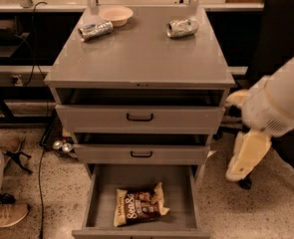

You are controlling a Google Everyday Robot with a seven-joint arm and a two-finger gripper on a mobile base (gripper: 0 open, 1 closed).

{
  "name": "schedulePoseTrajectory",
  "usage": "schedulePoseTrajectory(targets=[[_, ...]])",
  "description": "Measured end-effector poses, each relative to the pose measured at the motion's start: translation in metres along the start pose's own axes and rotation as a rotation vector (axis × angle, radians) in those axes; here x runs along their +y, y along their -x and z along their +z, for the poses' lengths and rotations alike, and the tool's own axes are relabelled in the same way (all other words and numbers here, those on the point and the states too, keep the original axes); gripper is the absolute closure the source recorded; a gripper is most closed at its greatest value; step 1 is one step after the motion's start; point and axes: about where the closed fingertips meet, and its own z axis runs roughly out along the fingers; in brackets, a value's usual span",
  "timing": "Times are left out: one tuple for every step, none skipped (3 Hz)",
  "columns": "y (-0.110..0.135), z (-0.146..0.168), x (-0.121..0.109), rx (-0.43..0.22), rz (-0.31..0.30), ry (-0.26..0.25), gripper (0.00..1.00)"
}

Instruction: Pick brown chip bag from bottom drawer and place on counter

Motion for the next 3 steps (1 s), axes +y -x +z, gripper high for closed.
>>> schedulePoseTrajectory(targets=[[0.002, 0.087, 0.031, -0.11, 0.039, 0.105, 0.0], [0.007, 0.162, 0.056, -0.156, 0.07, 0.197, 0.0], [0.007, 0.162, 0.056, -0.156, 0.071, 0.197, 0.0]])
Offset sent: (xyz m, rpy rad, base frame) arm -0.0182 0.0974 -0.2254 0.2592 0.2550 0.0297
